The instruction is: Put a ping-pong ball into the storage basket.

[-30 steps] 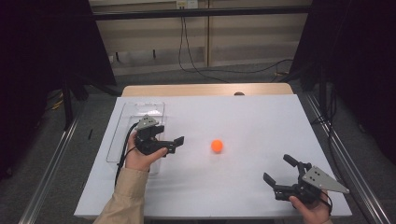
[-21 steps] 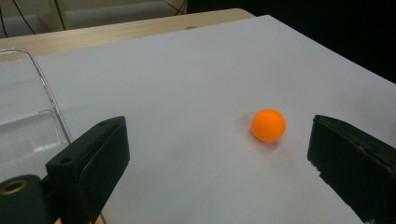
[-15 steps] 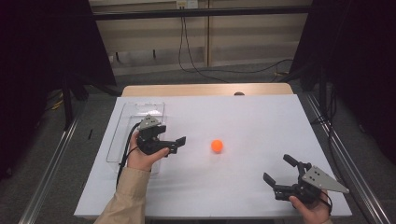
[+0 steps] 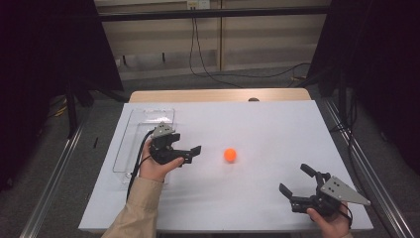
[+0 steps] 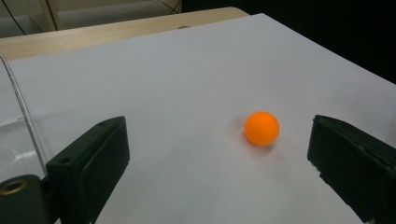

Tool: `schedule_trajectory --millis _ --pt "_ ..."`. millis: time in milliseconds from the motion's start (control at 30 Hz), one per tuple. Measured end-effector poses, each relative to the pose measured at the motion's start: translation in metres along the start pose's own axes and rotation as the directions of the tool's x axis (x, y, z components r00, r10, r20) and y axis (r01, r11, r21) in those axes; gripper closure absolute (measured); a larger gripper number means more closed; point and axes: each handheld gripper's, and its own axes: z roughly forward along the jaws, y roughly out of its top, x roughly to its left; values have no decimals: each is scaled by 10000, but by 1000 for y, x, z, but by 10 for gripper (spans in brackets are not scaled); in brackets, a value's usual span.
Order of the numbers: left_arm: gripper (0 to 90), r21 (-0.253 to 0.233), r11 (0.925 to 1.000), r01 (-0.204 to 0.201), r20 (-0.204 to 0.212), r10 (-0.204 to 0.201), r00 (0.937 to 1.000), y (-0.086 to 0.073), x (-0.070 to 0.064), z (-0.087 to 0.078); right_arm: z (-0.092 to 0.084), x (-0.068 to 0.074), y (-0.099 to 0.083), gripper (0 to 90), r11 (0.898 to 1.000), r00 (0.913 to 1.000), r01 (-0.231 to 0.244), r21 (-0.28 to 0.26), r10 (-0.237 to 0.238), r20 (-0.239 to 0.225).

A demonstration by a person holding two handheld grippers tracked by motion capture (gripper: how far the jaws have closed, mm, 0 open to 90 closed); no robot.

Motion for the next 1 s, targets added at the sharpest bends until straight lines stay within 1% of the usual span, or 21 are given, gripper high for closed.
schedule_trajectory --millis 367,400,567,633,700,767,1000 --pt "56 -4 10000 -35 125 35 9999 0 -5 7 0 0 0 27 10000 10000 -18 3 18 -26" --pt "56 57 10000 -74 141 73 9999 0 -5 7 0 0 0 27 10000 10000 -11 2 11 -23" --pt "56 33 10000 -89 128 89 9999 0 -7 9 0 0 0 28 10000 10000 47 24 -47 -39" --pt "56 68 9998 -171 124 170 9998 0 -7 11 0 0 0 27 10000 10000 19 19 -19 -37" --pt "56 69 9999 -128 176 127 9998 0 -9 13 0 0 0 28 10000 10000 22 11 -22 -33" --pt "56 104 9997 -200 142 198 9997 0 -9 13 0 0 0 28 10000 10000 18 14 -18 -37" --pt "56 82 9997 -216 184 214 9996 0 -13 17 0 0 0 28 10000 10000 8 -3 -8 -27"
